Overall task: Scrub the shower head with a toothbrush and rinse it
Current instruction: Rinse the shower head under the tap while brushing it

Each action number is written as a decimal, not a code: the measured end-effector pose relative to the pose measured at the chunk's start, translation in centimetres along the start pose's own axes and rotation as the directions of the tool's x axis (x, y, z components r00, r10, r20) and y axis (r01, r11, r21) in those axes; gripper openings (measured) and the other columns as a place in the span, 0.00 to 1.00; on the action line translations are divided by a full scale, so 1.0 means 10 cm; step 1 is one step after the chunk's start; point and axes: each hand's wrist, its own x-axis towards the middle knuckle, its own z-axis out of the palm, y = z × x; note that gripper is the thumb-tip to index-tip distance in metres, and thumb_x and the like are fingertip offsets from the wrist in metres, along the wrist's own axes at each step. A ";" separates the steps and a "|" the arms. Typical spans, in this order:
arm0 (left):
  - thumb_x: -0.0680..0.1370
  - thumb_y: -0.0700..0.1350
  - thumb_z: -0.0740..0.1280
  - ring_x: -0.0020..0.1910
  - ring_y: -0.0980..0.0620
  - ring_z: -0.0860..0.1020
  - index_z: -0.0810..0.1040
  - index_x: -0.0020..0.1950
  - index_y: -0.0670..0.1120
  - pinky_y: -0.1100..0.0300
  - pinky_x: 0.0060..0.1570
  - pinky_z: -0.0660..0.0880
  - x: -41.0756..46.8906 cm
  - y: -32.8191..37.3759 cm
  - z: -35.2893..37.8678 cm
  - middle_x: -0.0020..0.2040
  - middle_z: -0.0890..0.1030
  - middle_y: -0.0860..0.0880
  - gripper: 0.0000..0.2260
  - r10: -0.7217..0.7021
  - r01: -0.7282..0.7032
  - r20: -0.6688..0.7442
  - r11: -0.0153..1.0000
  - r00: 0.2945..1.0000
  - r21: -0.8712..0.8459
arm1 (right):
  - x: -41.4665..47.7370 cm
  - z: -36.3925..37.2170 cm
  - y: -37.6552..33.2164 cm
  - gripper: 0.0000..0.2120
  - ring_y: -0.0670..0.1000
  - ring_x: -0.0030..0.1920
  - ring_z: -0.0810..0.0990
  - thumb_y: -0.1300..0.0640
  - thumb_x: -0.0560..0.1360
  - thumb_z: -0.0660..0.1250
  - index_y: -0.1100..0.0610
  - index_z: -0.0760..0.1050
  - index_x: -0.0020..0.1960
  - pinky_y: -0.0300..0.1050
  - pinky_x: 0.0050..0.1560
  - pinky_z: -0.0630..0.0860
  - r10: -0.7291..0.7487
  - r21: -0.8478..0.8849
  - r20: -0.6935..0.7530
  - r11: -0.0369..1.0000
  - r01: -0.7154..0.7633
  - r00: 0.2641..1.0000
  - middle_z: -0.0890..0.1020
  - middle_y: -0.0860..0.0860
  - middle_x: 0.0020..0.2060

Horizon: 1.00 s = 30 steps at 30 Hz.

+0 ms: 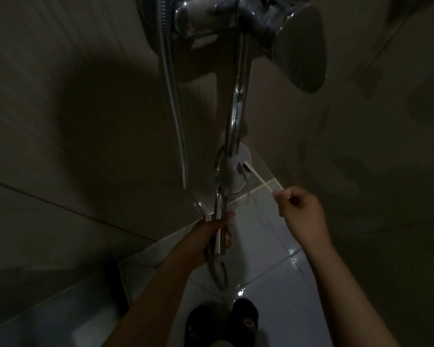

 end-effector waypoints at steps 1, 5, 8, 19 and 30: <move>0.68 0.40 0.67 0.25 0.53 0.74 0.78 0.53 0.41 0.64 0.27 0.73 -0.01 0.01 0.01 0.33 0.73 0.46 0.14 -0.020 0.021 0.038 0.999 0.999 -0.030 | -0.02 0.00 0.02 0.15 0.49 0.30 0.70 0.60 0.76 0.65 0.58 0.70 0.32 0.43 0.36 0.67 0.007 0.015 -0.011 1.000 -0.007 1.000 0.74 0.55 0.28; 0.68 0.42 0.66 0.28 0.51 0.77 0.76 0.56 0.39 0.62 0.29 0.76 -0.02 0.03 0.00 0.32 0.76 0.45 0.18 -0.031 0.034 0.115 0.999 0.993 -0.025 | -0.02 0.02 0.08 0.13 0.49 0.32 0.72 0.60 0.77 0.64 0.58 0.72 0.34 0.42 0.37 0.69 0.046 0.044 -0.050 0.998 -0.043 0.998 0.74 0.52 0.30; 0.71 0.41 0.63 0.32 0.49 0.79 0.74 0.58 0.37 0.60 0.32 0.77 -0.05 0.01 -0.05 0.34 0.79 0.45 0.17 -0.025 0.035 0.176 0.998 0.984 -0.054 | -0.01 -0.01 0.12 0.13 0.46 0.30 0.72 0.59 0.77 0.65 0.55 0.72 0.33 0.40 0.34 0.67 0.052 0.047 -0.080 0.998 -0.048 0.995 0.75 0.49 0.28; 0.73 0.42 0.61 0.35 0.48 0.80 0.71 0.64 0.36 0.58 0.34 0.78 -0.24 -0.13 -0.27 0.41 0.80 0.41 0.21 -0.017 -0.001 0.182 0.995 0.983 0.096 | -0.06 -0.13 0.17 0.06 0.49 0.34 0.75 0.59 0.77 0.63 0.55 0.77 0.44 0.42 0.37 0.72 0.040 0.089 -0.184 0.996 -0.024 0.982 0.77 0.51 0.33; 0.73 0.42 0.62 0.34 0.48 0.80 0.75 0.58 0.41 0.58 0.33 0.78 -0.02 0.05 -0.20 0.39 0.80 0.43 0.15 0.049 -0.057 0.187 0.998 0.981 0.036 | -0.05 -0.12 0.19 0.07 0.48 0.35 0.75 0.57 0.77 0.62 0.50 0.75 0.42 0.39 0.36 0.71 0.095 0.107 -0.165 0.991 -0.078 0.982 0.77 0.51 0.34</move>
